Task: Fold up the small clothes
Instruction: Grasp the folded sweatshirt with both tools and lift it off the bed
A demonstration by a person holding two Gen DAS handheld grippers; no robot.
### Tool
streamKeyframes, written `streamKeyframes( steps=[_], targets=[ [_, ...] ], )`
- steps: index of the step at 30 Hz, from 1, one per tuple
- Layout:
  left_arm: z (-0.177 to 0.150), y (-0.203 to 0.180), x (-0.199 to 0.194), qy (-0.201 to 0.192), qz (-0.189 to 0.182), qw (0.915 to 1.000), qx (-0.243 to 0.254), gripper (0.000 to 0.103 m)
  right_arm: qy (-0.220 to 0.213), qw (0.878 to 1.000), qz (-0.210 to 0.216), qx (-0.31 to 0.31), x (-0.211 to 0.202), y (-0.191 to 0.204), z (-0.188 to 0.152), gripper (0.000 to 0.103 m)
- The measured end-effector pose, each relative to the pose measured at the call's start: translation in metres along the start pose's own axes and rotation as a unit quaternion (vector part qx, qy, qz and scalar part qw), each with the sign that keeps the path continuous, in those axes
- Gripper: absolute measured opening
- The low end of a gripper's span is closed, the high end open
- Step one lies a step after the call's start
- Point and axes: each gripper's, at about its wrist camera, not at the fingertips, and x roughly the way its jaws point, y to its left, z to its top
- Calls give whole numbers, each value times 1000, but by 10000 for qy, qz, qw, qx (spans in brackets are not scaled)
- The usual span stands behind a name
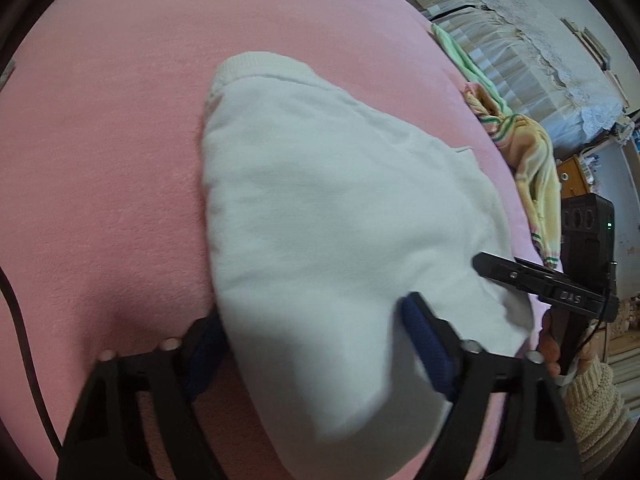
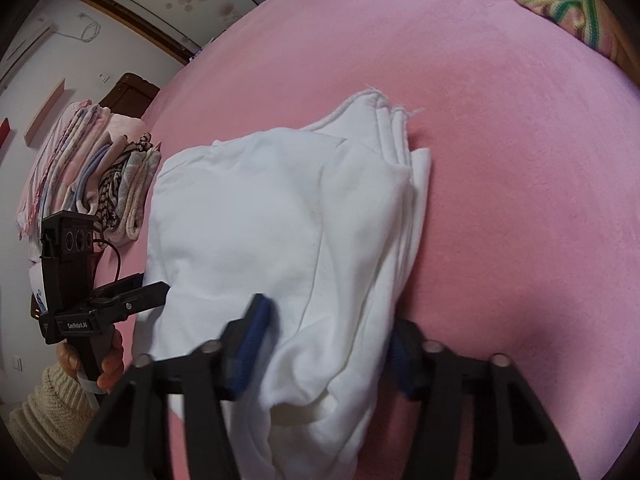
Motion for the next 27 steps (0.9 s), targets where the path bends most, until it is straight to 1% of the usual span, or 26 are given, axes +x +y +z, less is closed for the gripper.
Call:
streamKeyframes(
  steps=[1,4,5,6,7,9,12,14,17,21,24,27],
  targets=[
    [0,-3,-1,-31,79,10000,15,72,-45,9999,-73,-73,0,4,-1,40],
    [0,-6,-5,-133,270,9995,-14,58,-157,9990,-284,-306,-2,14,-3,31],
    [-1,-6,-8,-195,322,9993,-45,51,-209,9981,-404,-424,-4,20,-4,28],
    [-2,-7,-12,-265,399,9988,-52,44,-233,9972,-496,-508,-6,21,-4,27],
    [-2,-9,-15,-318,466,9984,-42,40,-262,9956,-635,-641,-7,26,-6,26],
    [-5,-18,-22,-427,685,9967,51,29,-327,9901,-962,-972,-9,38,-10,24],
    [-9,-35,-32,-571,1015,9929,239,21,-402,9808,-1371,-1329,-13,56,-14,22],
    [-11,-46,-40,-646,1145,9909,291,18,-457,9770,-1513,-1432,-18,65,-16,21],
    [-16,-56,-54,-695,1210,9898,286,17,-509,9752,-1570,-1477,-28,75,-19,20],
    [-28,-65,-76,-605,1271,9896,309,16,-476,9741,-1552,-1571,-41,93,-31,20],
    [-42,-69,-96,-618,1327,9887,327,16,-478,9733,-1527,-1647,-52,106,-43,20],
    [-58,-70,-123,-663,1440,9867,353,16,-509,9715,-1479,-1779,-61,128,-53,20]
  ],
)
